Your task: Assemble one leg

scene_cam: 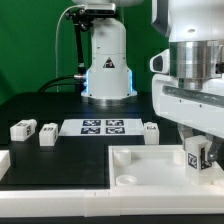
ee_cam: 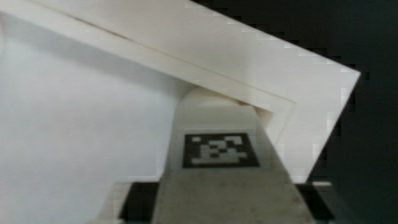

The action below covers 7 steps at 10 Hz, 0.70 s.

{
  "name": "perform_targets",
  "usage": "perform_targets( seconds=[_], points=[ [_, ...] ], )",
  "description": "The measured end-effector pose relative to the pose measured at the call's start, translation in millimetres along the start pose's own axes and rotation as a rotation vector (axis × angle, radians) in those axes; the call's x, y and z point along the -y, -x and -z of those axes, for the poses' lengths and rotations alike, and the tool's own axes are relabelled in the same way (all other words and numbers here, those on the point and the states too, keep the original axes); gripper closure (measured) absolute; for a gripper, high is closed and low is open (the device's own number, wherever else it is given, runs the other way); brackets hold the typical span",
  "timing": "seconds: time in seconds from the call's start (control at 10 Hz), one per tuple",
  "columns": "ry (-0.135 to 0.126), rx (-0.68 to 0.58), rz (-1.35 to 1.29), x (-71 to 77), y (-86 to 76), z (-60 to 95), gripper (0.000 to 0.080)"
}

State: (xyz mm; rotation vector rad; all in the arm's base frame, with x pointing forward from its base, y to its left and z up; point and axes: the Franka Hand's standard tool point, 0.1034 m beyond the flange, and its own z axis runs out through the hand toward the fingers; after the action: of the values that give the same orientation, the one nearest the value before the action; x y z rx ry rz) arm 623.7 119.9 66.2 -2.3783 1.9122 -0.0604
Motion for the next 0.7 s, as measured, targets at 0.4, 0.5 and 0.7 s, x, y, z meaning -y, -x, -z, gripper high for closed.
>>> perform_targets(
  seconds=[0.4, 0.5, 0.7],
  points=[
    [-0.002, 0.013, -0.49, 0.4, 3.6, -0.6, 0.0508],
    [-0.002, 0.021, -0.567, 0.5, 3.5, -0.6, 0.0508],
    [-0.004, 0.033, -0.553, 0.8, 3.9, -0.7, 0.0508]
  ],
)
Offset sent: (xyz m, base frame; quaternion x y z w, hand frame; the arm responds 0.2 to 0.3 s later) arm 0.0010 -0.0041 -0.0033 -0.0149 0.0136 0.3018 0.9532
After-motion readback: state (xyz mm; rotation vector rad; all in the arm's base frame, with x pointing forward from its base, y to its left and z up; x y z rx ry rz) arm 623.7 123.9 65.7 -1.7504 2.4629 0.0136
